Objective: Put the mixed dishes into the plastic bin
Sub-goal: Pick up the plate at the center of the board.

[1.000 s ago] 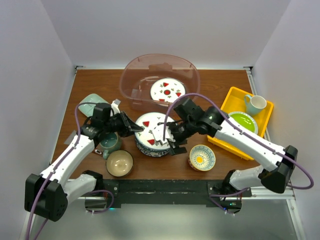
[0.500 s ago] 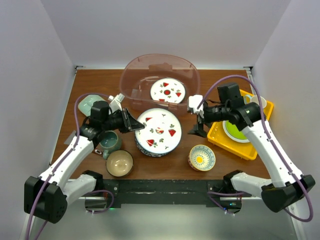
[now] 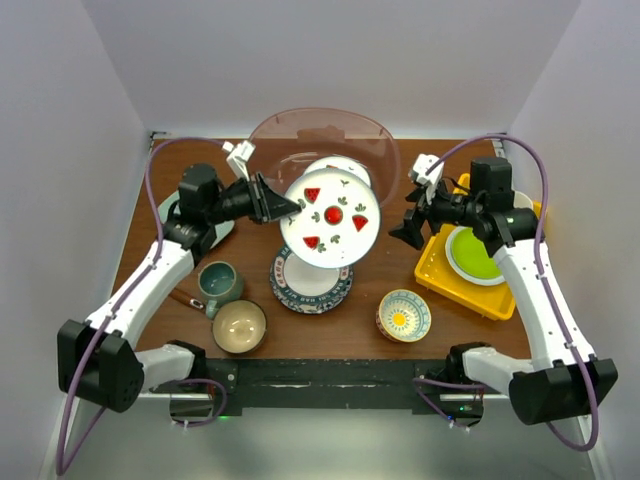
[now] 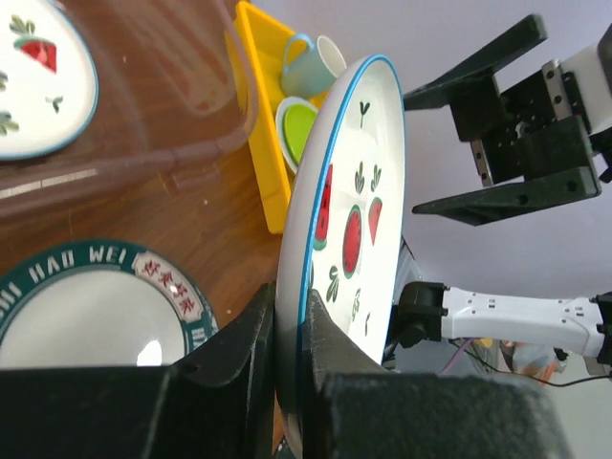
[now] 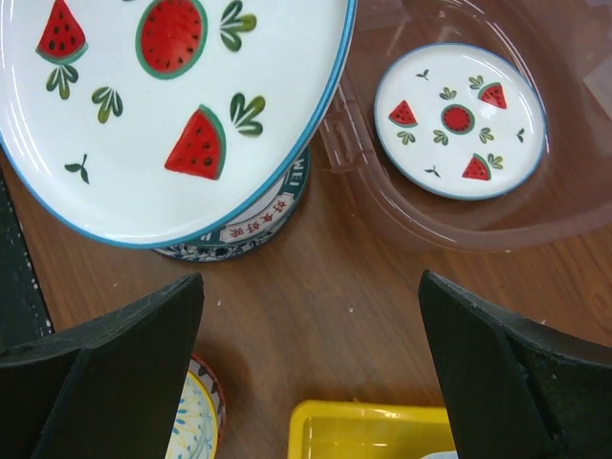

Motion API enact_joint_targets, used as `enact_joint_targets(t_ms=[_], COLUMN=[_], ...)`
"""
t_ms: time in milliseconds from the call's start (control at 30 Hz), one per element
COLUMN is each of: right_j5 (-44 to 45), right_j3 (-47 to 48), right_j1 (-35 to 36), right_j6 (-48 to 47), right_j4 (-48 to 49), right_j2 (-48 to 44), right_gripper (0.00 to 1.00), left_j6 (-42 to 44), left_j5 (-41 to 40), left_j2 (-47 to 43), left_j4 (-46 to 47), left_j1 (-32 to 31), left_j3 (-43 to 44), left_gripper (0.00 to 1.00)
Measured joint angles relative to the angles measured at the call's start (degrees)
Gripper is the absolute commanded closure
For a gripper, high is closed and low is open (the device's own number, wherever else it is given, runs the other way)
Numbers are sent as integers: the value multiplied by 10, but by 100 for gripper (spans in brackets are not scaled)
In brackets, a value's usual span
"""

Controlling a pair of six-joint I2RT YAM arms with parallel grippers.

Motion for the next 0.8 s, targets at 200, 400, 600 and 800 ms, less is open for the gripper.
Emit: enact_joint_targets(t_ms=[200,400,600,800], right_j5=[-3,-14,-18,-18], right_j3=[-28,-59,-69,-70], right_j1=[-37,-52,-52,-52], right_j6=[31,45,47,46], right_j4=[37,56,61,63], right_j2=[-3,-3,-3,-3], right_gripper=[2,2,2,2], left_j6=[8,17,22,22], left_j5=[-2,-18,-41,-61], left_j2=[74,168,260,347], left_j4=[19,24,19,5], left_j1=[1,2,7,9], left_j3=[87,182,255,324], left_gripper=[100,100,100,100])
